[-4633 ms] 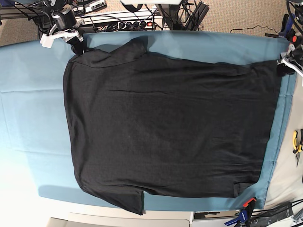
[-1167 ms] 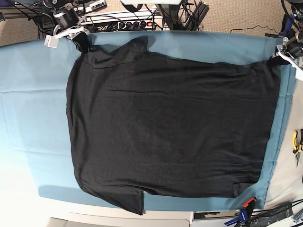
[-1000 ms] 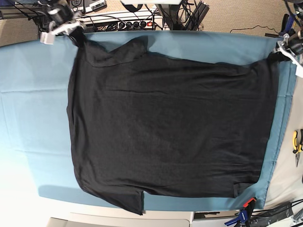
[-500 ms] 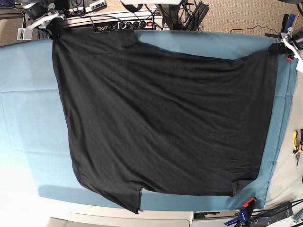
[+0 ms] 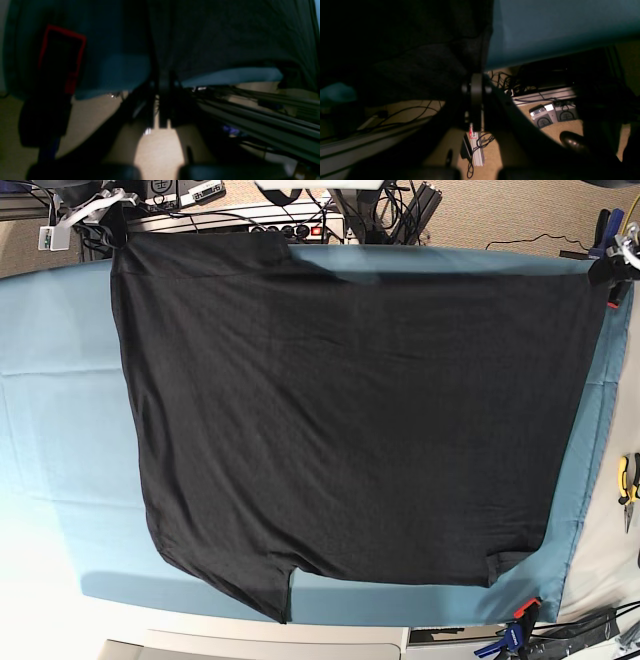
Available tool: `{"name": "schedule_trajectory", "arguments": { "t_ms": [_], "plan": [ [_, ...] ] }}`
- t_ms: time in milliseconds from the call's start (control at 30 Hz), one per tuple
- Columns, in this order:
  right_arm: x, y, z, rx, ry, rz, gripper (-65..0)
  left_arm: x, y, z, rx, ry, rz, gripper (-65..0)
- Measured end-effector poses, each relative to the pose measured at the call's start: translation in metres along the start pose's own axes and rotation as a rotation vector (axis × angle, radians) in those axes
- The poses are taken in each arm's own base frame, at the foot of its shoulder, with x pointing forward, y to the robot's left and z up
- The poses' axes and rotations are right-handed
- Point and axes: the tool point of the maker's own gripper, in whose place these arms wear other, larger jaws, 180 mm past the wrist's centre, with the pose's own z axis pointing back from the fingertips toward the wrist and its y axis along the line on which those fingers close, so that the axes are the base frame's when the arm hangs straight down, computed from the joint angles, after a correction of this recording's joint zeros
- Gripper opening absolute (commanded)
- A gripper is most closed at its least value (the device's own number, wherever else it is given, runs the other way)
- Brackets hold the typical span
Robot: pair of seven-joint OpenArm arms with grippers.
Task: Fold the T-shirt properly
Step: 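Lift both shoulder corners and pull the shirt toward the robot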
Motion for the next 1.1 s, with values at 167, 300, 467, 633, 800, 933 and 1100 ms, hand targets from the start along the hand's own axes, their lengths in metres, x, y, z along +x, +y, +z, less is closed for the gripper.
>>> {"name": "schedule_trajectory", "arguments": {
  "t_ms": [167, 300, 467, 633, 800, 933, 1100],
  "plan": [
    [-0.005, -0.004, 0.006, -0.005, 0.036, 0.020, -65.0, -0.004, 0.000, 0.000, -0.002, 0.013, 0.004, -65.0],
    [-0.005, -0.011, 0.013, -0.022, 0.052, 0.035, -65.0, -0.005, -0.001, 0.000, -0.003, 0.017, 0.004, -65.0],
    [0.012, -0.031, 0.029, -0.081, 0.020, 0.050, -65.0, -0.008, -0.001, 0.001, -0.006, 0.032, 0.001, -65.0],
    [0.020, -0.042, 0.038, -0.117, 0.005, 0.065, -65.0, -0.017, -0.003, 0.003, -0.022, 0.052, 0.009, -65.0],
    [0.019, -0.041, 0.039, -0.108, 0.014, 0.055, -65.0, -0.027, -0.006, 0.007, -0.038, 0.076, 0.009, -65.0],
    [0.010, -0.042, 0.044, -0.115, 0.045, 0.053, -65.0, -0.034, -0.006, 0.010, -0.040, 0.094, 0.019, -65.0],
    [0.003, -0.043, 0.049, -0.121, 0.068, 0.047, -65.0, -0.038, -0.006, 0.011, -0.039, 0.105, 0.024, -65.0]
  ]
}}
